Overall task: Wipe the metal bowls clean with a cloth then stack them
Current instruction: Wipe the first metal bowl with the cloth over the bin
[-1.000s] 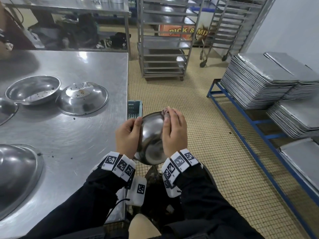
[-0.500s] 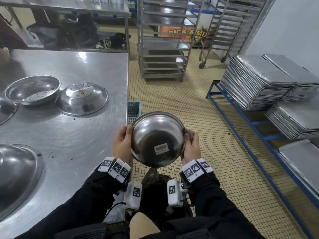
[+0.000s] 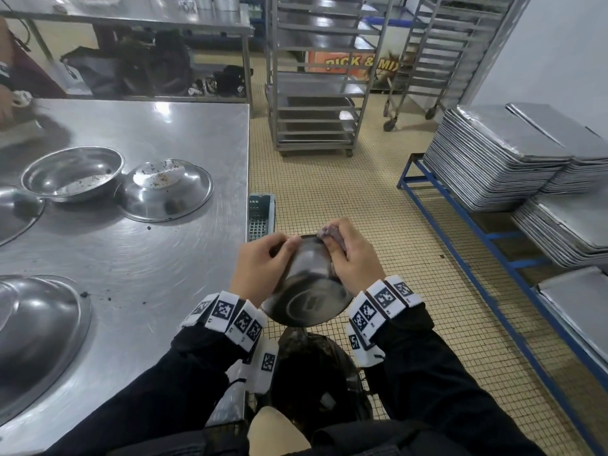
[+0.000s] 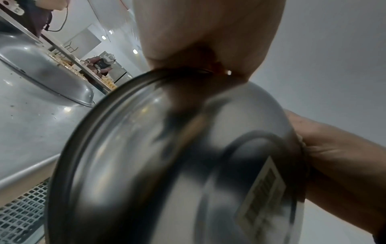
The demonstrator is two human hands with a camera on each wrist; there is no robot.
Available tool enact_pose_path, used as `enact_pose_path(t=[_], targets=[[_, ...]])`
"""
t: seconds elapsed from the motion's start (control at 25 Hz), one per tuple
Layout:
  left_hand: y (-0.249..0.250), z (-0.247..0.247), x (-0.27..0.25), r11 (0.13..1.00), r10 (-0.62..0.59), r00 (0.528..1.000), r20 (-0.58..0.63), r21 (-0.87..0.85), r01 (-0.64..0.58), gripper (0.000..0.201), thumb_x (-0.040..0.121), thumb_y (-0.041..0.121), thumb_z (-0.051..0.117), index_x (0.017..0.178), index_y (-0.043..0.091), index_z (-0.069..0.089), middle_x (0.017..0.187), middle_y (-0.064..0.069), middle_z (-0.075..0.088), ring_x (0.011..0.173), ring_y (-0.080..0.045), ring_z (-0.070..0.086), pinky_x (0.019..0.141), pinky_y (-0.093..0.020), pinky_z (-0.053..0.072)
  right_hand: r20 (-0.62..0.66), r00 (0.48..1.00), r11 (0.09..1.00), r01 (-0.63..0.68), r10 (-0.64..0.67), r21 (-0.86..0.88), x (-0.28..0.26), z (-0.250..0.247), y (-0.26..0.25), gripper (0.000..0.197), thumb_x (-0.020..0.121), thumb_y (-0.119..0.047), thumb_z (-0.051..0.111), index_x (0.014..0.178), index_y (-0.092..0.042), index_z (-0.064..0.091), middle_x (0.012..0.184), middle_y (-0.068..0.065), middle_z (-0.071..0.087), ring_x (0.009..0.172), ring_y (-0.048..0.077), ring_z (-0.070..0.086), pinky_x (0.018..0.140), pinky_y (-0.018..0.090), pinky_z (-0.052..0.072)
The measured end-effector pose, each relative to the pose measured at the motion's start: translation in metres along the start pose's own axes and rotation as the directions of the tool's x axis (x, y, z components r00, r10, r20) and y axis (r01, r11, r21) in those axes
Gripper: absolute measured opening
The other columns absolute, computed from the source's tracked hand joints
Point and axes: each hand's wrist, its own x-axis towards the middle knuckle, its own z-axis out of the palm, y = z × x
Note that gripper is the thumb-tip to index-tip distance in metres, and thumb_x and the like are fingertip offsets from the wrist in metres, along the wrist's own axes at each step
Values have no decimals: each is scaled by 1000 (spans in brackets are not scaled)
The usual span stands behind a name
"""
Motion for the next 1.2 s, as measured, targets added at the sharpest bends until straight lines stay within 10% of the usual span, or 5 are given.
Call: enact_pose_path(t=[0.36, 0.52, 0.76, 0.92, 1.2], targets=[[9, -7, -6, 962, -198, 972, -125, -214, 168, 31, 98, 32, 50, 78, 15, 66, 67, -12, 64, 64, -34, 59, 66, -53, 51, -247, 959, 952, 60, -139, -301, -27, 54, -28, 47, 100, -34, 30, 140, -14, 44, 146, 7, 36, 138, 18, 24, 114, 36, 25], [7, -10, -11, 888, -304, 949, -79, -385, 253, 28, 99, 32, 48, 87, 17, 69, 87, -23, 66, 77, -31, 61, 69, -40, 54, -415, 907, 989, -115, 67, -91, -27, 45, -12, 42, 100, -31, 34, 135, -13, 47, 139, 6, 42, 125, 8, 35, 99, 13, 34], [-7, -16, -9, 848, -366, 921, -132, -456, 271, 26, 98, 36, 48, 91, 23, 70, 87, -4, 69, 85, -22, 63, 80, -36, 51, -383, 813, 898, -412, 438, 152, -39, 36, 24, 31, 99, -27, 43, 123, -15, 58, 108, 0, 66, 100, 14, 61, 78, 18, 41], [1, -12, -10, 876, -330, 934, -141, -415, 247, 26, 99, 30, 48, 88, 18, 67, 83, -10, 66, 77, -21, 60, 71, -31, 50, -539, 836, 994, -107, 100, 18, -30, 36, -6, 24, 95, -23, 51, 114, -12, 59, 115, 1, 63, 102, 7, 58, 81, 14, 49], [14, -14, -6, 938, -205, 967, -152, -313, 150, 28, 98, 26, 52, 87, 5, 67, 80, -22, 66, 71, -32, 58, 69, -47, 51, -309, 927, 959, 140, -214, -244, -17, 51, -28, 35, 98, -29, 41, 123, -14, 60, 132, 6, 47, 130, 21, 39, 106, 35, 39]])
